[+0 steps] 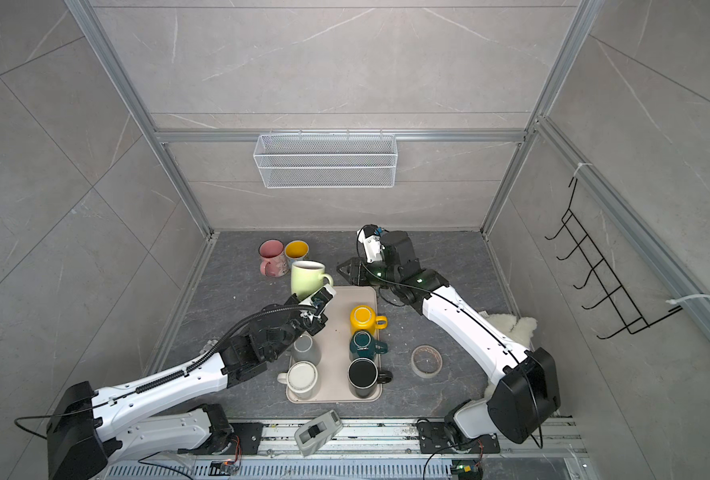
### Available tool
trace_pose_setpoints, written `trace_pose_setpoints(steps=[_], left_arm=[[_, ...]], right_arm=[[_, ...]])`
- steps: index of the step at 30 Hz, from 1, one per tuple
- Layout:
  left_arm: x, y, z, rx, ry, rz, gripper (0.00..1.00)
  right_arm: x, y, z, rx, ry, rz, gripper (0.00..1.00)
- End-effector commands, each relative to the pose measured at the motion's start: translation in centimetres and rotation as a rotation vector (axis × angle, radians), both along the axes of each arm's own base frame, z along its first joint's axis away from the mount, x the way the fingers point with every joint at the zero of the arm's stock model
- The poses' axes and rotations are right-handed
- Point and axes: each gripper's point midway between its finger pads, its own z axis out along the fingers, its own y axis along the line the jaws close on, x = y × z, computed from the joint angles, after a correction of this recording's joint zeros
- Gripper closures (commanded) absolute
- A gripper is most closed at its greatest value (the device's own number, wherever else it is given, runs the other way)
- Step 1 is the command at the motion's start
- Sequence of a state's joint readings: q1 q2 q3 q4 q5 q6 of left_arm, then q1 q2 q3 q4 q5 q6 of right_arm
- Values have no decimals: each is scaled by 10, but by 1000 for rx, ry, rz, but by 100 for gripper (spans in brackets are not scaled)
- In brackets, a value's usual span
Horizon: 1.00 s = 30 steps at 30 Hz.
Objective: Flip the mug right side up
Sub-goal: 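Rotate the green mug upright with the left gripper while the right gripper reaches toward it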
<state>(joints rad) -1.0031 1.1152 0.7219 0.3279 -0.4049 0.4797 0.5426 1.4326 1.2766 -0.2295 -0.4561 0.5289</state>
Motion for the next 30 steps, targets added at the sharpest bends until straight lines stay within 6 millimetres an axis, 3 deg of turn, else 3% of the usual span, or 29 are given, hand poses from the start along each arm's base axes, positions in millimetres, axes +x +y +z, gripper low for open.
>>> trace_pose_setpoints(steps=[1,11,19,30], left_arm=[[4,6,52,-26,-232,70,100],[8,12,49,159,-354,171,100],[5,10,54,153,-401,163,100],[-4,-4,59,138,-448,79,100]], right_arm=[[-11,4,35,58,-87,66,57],[-37,5,50,-4,-157,223,44],[-58,8,49,-35,-160,351,39],[-56,13,36,-47,-111,382,40]])
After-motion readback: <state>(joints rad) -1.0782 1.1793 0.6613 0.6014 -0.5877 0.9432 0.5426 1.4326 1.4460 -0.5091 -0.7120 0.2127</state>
